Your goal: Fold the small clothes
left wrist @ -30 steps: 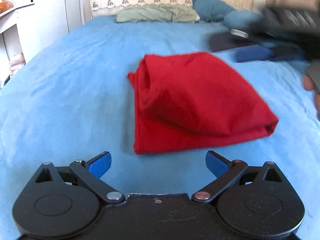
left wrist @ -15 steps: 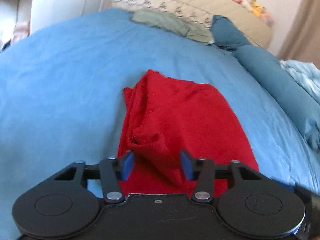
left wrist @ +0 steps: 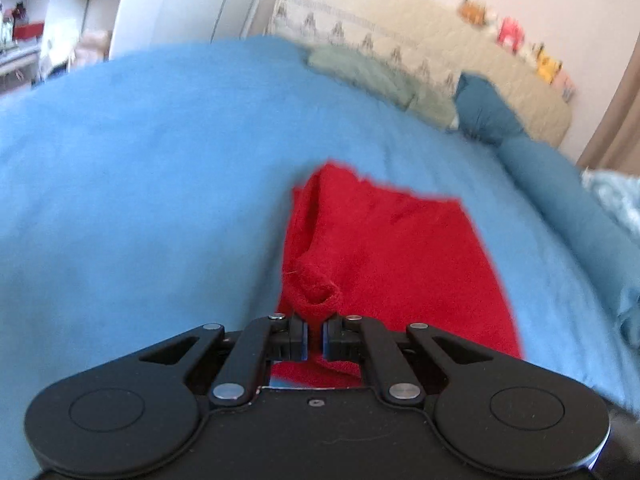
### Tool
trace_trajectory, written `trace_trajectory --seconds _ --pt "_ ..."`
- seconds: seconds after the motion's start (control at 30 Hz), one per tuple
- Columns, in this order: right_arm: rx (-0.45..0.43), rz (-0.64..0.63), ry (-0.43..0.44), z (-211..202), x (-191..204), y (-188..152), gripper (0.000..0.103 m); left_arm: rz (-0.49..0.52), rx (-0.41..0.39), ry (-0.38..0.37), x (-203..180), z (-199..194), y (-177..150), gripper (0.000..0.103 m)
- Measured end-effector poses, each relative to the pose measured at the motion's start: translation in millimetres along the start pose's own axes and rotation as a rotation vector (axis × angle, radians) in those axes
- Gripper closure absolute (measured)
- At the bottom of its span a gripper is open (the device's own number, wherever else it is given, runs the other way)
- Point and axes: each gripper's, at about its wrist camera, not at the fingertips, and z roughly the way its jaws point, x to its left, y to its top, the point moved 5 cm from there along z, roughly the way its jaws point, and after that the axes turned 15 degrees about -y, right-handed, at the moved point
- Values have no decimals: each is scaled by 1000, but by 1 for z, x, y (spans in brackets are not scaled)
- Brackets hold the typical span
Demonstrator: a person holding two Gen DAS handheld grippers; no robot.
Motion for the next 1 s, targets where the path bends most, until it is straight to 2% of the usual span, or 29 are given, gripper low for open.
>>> trace_trajectory --seconds 0.13,0.27,0.33,0.4,0.63,0.67,0.73,0.8,0.87,1.0 --pt "20 -18 -69 10 -15 -4 6 59 -2 17 1 7 -12 91" --pt "45 -13 -25 14 -26 -8 6 97 13 23 1 0 -12 81" --pt "43 -25 -16 11 -25 -6 6 126 20 46 2 -7 -12 72" --pt "43 -31 -5 8 -26 -5 6 145 23 92 8 -12 -12 53" --pt "25 -73 44 -18 -36 -2 6 145 59 129 22 -27 -8 51" --pt "30 -67 69 -23 -39 2 6 150 50 126 19 -33 -2 48" --pt "49 -43 143 -30 -45 13 4 164 26 91 8 -44 13 29" --pt "71 -14 198 -30 -49 26 3 172 16 30 -1 -47 31 1" --pt "111 23 225 -22 -49 40 2 156 36 -30 -7 -37 51 0" --pt "189 123 293 6 -41 70 1 61 138 -115 4 9 77 0"
